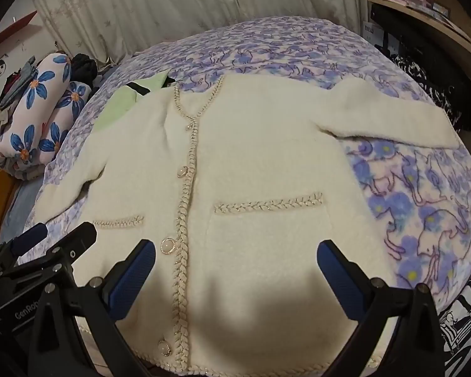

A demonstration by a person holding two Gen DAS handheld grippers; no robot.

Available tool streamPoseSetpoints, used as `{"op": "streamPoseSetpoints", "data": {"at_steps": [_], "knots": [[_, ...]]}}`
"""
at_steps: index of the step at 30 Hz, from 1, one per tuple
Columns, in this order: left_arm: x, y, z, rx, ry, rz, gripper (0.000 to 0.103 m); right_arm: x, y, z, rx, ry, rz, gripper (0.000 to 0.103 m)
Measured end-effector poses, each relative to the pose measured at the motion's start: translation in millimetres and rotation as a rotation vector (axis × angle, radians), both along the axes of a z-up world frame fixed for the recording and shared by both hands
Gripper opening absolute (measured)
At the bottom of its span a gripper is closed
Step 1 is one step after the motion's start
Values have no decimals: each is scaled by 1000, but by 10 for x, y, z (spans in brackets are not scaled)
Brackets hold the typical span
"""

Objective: Fold large clothes
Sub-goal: 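Move both tools over the spread cream cardigan toward its sleeve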

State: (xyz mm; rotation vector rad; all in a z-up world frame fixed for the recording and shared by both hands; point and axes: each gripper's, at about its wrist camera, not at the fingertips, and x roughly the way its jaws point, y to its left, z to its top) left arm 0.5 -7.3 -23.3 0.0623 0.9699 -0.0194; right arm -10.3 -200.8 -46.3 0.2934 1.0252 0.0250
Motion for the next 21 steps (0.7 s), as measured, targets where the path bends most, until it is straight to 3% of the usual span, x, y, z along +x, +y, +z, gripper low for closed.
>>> {"op": "streamPoseSetpoints", "data": {"at_steps": [4,10,15,17,21], "knots": [[33,-53,8,8,2,-9,96,15,-30,25,-40,1,-5,103],[123,-169,77,22,-17,-35,96,77,-145,80,-112,-67,-21,103],[253,-300,204,20,-55,-56,97,161,-312,206,-234,-58,-66,103],[331,-380,268,17,-76,-69,96,189,-390,282,-254,-85,-90,103],[470,-571,384,39,-120,-94,96,220,-656,452,-196,-241,-159,103]]}}
